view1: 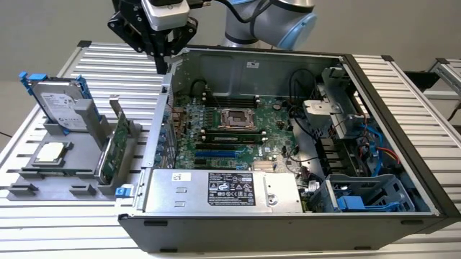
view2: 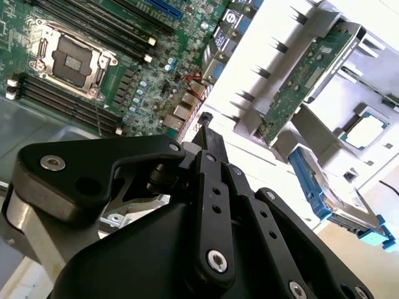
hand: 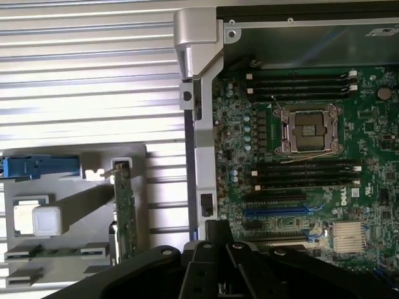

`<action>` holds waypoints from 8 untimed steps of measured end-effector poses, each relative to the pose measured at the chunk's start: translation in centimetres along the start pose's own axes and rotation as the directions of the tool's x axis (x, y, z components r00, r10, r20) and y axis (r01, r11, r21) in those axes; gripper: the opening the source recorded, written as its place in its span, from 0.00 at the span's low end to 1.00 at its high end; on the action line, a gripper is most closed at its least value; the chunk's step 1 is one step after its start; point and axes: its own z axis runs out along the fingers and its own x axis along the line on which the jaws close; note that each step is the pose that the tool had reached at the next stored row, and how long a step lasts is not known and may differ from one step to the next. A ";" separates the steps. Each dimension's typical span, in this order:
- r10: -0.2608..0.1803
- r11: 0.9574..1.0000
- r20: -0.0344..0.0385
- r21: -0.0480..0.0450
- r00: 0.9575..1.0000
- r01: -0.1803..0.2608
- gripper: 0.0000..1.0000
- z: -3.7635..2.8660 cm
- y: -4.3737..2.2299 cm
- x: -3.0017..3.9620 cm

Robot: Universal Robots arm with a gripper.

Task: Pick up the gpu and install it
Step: 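Reach for the gpu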

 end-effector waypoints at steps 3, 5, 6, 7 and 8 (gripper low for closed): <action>0.000 1.000 0.000 0.000 1.000 0.000 0.00 -0.01 -0.03 0.39; 0.000 1.000 0.000 0.000 1.000 0.000 0.00 -0.01 -0.05 0.68; 0.000 1.000 0.000 0.000 1.000 0.000 0.00 -0.01 -0.06 0.81; 0.000 1.000 0.000 0.000 1.000 0.000 0.00 -0.02 -0.07 0.95; 0.000 1.000 0.000 0.000 1.000 0.000 0.00 -0.03 -0.08 1.09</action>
